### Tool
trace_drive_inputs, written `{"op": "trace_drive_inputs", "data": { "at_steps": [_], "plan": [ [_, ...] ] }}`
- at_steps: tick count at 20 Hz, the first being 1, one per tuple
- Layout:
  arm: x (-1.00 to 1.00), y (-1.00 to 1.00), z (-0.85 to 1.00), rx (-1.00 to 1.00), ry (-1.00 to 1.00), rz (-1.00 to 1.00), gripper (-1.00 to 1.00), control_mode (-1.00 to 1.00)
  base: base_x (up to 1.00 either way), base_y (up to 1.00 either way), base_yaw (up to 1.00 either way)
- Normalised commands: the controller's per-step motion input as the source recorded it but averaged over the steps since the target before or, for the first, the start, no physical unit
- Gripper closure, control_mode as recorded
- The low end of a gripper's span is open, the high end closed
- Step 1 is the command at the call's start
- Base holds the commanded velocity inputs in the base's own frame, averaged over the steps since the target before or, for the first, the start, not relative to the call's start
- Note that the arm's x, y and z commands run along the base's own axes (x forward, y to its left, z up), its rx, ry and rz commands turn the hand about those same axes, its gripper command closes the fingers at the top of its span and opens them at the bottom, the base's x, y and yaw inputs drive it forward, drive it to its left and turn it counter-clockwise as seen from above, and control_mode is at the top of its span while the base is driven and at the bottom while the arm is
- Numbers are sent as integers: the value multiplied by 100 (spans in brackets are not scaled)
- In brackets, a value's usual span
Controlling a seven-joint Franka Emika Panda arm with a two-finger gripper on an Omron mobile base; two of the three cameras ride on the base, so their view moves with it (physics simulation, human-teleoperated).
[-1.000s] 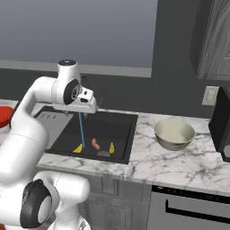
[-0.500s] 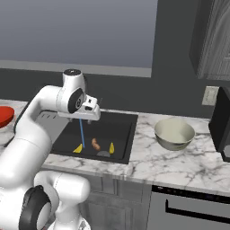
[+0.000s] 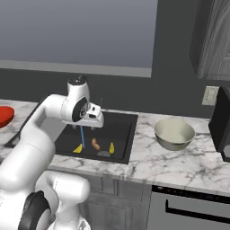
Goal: Pick the lemon wedges from the sink and place them in one bowl. Place the potato in the other bowl. Then turn off the sink faucet.
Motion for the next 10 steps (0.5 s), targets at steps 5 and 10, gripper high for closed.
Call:
{"op": "trace_drive_inputs", "data": {
  "at_steps": [5,10],
  "plan": [
    [10,-6,-19,0,0,0,-100,-100,0,0,0],
    [20,-1,-22,0,0,0,-100,-100,0,0,0]
  ]
}}
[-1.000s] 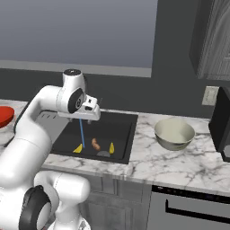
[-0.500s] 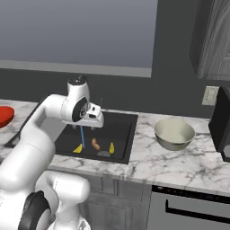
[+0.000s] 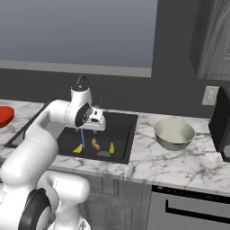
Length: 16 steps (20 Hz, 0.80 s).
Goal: Pick the lemon wedges from the sink and place them in one bowl. Place the potato in the other bowl. Then turn off the sink faucet.
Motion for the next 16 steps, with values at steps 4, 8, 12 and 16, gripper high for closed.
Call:
{"op": "trace_drive_inputs", "data": {
  "at_steps": [4,8,12,16],
  "plan": [
    [27,0,-14,0,0,0,-100,-100,0,0,0],
    [25,-1,-14,0,0,0,-100,-100,0,0,0],
    [17,-5,-18,-2,0,0,-100,-100,0,0,0],
    [6,-2,-3,-7,0,0,-100,-100,0,0,0]
  ]
}}
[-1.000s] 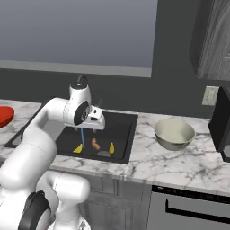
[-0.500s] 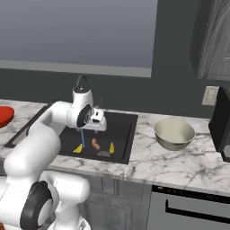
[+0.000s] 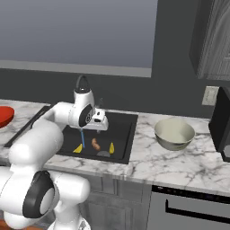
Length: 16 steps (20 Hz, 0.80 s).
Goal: Pick the lemon wedges from the sink and place them in one bowl. Place the potato in the other bowl. Then turn off the sink faucet.
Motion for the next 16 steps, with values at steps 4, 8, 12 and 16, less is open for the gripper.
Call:
{"op": "trace_drive_inputs", "data": {
  "at_steps": [4,8,12,16],
  "plan": [
    [2,0,-8,-10,0,0,-100,-100,0,0,0],
    [3,-2,-19,-5,0,0,-100,-100,0,0,0],
    [1,-15,-30,0,0,0,-100,-100,0,0,0],
    [9,-17,-34,0,0,0,-100,-100,0,0,0]
  ]
}}
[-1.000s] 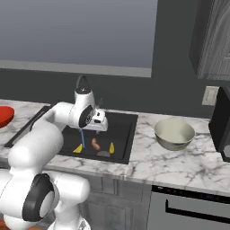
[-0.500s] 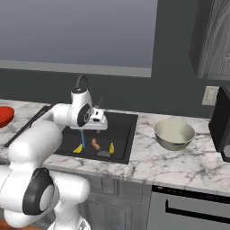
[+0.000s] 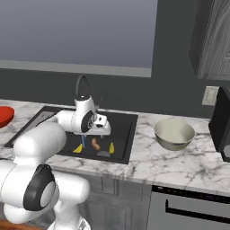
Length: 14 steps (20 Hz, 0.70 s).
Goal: Pick the lemon wedges from the sink and place them in one bowl. Place the potato in the other bowl. Then turn off the sink faucet.
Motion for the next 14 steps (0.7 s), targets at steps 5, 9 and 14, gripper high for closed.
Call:
{"op": "trace_drive_inputs", "data": {
  "at_steps": [5,9,14],
  "plan": [
    [19,-5,-31,0,0,0,-100,-100,0,0,0],
    [26,0,-26,0,0,0,-100,-100,0,0,0],
    [25,0,-22,0,0,0,-100,-100,0,0,0]
  ]
}}
